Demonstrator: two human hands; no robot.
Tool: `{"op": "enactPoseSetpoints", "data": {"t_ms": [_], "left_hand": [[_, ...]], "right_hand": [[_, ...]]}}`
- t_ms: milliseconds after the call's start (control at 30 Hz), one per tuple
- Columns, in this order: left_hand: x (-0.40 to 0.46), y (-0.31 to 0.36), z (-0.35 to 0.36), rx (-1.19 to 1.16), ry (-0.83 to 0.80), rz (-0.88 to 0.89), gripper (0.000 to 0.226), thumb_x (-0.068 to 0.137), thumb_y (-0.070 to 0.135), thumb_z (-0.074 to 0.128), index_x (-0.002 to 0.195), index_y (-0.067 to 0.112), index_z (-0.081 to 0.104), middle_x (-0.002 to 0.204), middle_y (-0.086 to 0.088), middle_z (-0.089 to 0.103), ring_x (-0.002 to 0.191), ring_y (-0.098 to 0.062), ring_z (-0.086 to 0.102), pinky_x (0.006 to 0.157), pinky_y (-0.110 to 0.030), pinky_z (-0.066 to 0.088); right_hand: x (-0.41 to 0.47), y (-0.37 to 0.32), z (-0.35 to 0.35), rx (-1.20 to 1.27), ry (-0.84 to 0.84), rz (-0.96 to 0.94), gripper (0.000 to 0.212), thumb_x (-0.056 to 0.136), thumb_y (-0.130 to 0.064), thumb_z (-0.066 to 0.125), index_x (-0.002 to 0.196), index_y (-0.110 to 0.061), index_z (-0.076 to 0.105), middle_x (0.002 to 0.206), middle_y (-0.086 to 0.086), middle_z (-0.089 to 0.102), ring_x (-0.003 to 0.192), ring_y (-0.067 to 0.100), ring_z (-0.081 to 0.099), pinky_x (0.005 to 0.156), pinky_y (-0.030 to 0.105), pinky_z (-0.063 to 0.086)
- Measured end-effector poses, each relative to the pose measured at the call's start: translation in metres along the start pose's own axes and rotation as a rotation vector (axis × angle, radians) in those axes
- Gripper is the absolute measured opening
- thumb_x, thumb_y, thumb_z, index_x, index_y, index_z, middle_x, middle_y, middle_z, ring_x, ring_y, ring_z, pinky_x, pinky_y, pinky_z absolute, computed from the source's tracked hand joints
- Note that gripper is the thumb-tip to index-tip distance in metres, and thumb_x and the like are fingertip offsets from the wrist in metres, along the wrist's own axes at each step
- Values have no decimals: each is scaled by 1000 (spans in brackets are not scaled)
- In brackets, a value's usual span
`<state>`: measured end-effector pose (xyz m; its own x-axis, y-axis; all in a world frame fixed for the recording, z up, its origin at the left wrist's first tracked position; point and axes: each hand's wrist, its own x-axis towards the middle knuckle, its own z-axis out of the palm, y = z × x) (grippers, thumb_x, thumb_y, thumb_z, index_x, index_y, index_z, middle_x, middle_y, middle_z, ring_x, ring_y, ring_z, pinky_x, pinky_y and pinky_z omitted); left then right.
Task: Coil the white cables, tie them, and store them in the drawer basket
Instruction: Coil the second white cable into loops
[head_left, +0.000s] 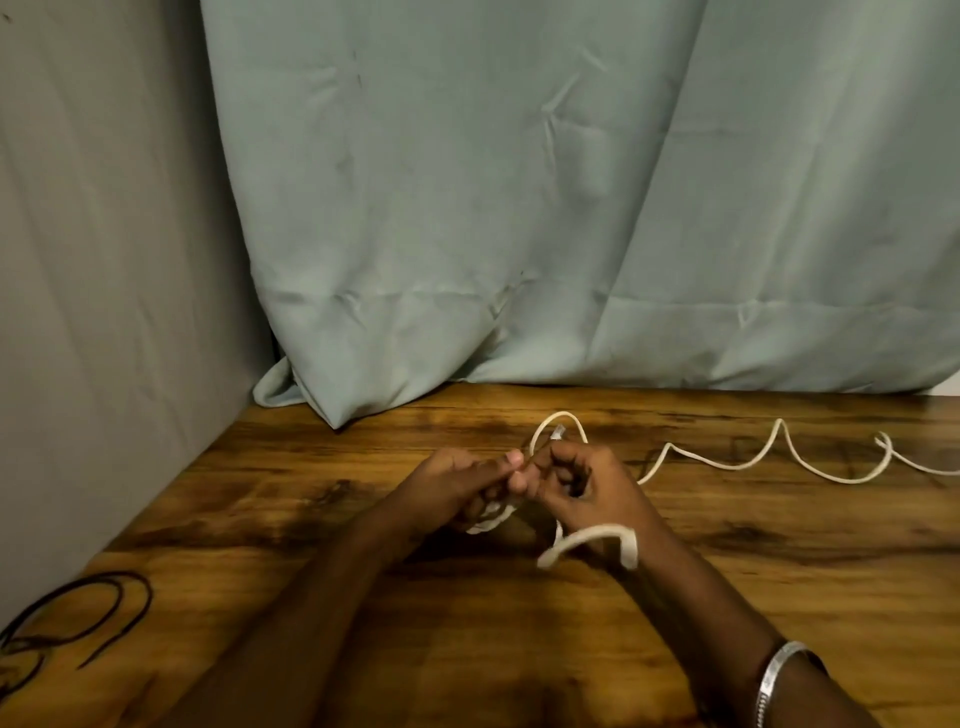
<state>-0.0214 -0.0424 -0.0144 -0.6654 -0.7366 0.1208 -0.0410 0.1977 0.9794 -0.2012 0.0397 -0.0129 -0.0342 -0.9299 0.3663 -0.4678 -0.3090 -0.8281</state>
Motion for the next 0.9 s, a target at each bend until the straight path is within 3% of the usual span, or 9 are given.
{"op": "enactPoseSetpoints", "data": {"t_ms": [67,133,233,300,433,567,633,800,900], "left_hand": [[3,-2,-4,-42,78,3,52,83,57,68,51,20,52,43,-2,36,37,-11,27,41,-19,23],[4,-2,-7,-37,149,1,53,87,57,65,53,19,51,43,-3,36,38,-12,27,42,-20,24],[7,-5,-8,-2,232,3,50,96,41,60,53,17,50,42,0,39,35,-10,31,41,-18,27],[9,-7,-7,6,259,28,50,97,35,61,52,16,50,42,-1,41,35,-11,34,41,-17,28],[12,-13,-7,50,305,73,51,95,39,64,51,17,52,46,-7,44,40,-18,39,45,-22,31],[12,-13,-7,64,325,119,52,92,42,65,51,13,50,48,-10,45,45,-20,42,48,-25,33],[10,-11,-5,46,315,136,50,95,36,65,52,15,50,50,-9,45,47,-19,41,48,-24,33],[6,1,2,-189,251,55,47,98,29,54,55,13,46,39,0,33,32,-8,25,38,-16,20],[4,7,3,-308,181,48,44,94,37,55,57,16,42,38,3,25,33,-7,18,38,-16,15]], "right_hand": [[-1,-6,0,191,53,83,36,91,-51,68,95,-17,75,79,3,76,69,17,72,59,34,57],[4,-8,-3,289,221,150,43,92,-53,55,95,-15,75,71,-1,71,58,10,63,54,29,48],[8,8,-10,1,533,-36,45,106,-56,42,98,-23,71,74,-5,69,65,12,63,59,37,51],[6,14,-13,-204,638,-216,41,108,-52,39,102,-23,68,77,-7,66,69,14,62,59,42,51],[-2,0,-1,-423,575,-615,25,106,-24,53,100,-8,72,84,-1,66,69,13,59,58,34,48],[-9,-13,19,-555,440,-869,16,101,-14,66,95,-3,76,83,5,69,69,16,62,58,33,51],[-12,-17,31,-477,354,-854,12,100,-9,66,105,-3,75,92,5,71,77,15,65,67,28,52],[2,-7,36,-547,232,-483,47,105,-13,52,152,-12,48,143,3,57,125,16,56,102,33,52],[4,-4,31,-699,249,-461,51,98,-12,55,148,-16,51,131,2,62,112,17,56,90,33,51]]}}
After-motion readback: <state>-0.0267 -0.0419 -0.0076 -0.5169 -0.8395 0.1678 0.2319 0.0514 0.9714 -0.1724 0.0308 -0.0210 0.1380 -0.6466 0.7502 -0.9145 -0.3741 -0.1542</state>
